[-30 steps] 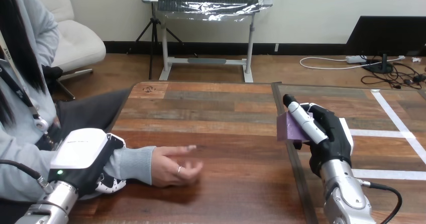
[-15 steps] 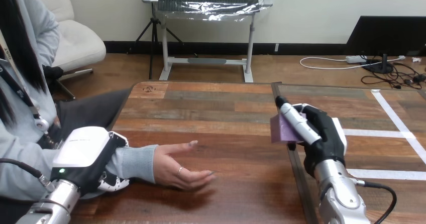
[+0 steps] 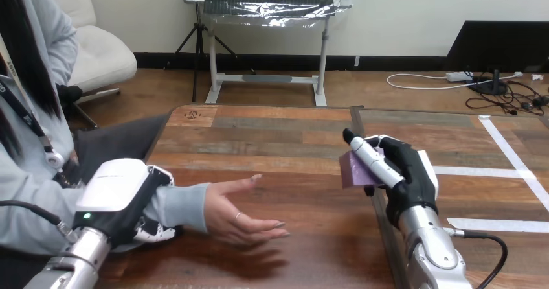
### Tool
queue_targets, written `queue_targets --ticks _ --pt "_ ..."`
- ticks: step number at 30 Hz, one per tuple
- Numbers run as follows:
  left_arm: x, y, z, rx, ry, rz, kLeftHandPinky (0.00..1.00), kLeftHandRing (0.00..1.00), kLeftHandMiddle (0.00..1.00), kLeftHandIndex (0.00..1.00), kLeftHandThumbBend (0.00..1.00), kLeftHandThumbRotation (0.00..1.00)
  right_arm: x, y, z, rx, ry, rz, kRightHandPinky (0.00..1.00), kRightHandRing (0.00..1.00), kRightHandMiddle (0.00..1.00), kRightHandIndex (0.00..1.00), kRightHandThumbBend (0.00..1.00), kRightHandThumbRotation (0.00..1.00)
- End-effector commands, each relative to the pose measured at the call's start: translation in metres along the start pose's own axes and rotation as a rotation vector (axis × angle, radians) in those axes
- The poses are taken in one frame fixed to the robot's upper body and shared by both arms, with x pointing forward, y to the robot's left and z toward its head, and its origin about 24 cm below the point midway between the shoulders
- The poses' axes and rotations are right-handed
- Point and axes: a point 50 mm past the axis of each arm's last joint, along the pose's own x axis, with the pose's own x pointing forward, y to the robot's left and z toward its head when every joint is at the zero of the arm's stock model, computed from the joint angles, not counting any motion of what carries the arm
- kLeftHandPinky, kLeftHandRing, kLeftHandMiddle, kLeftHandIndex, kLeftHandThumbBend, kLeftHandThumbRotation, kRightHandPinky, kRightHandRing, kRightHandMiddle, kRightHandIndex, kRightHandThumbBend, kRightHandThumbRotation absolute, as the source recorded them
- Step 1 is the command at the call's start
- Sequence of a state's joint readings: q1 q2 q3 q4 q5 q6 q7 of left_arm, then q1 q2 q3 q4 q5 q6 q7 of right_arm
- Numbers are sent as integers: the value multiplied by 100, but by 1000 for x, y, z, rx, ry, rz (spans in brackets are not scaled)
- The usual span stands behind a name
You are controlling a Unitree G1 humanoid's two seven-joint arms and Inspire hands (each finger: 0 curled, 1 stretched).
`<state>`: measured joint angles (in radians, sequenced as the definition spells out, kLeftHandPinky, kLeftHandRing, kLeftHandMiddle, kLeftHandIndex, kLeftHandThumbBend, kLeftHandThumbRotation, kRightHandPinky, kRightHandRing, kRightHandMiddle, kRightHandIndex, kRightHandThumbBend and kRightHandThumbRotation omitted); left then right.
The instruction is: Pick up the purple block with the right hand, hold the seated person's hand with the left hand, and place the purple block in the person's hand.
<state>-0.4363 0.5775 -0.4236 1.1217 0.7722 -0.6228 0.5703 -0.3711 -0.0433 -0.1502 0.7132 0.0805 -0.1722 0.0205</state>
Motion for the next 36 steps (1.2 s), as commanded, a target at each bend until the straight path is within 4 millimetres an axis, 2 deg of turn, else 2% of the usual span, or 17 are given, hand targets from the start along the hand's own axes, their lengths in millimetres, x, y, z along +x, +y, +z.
queue_targets --ticks 1,17,36 --pt "25 20 19 -36 -77 94 18 23 30 32 83 8 17 14 36 -19 -130 44 1 6 11 16 30 25" --pt "44 37 29 -45 -77 115 18 24 31 34 84 9 23 29 36 -3 -108 79 2 6 11 17 33 32" --pt "58 46 41 -60 -103 143 18 24 31 34 84 8 27 51 39 -51 -117 125 2 6 11 17 33 33"
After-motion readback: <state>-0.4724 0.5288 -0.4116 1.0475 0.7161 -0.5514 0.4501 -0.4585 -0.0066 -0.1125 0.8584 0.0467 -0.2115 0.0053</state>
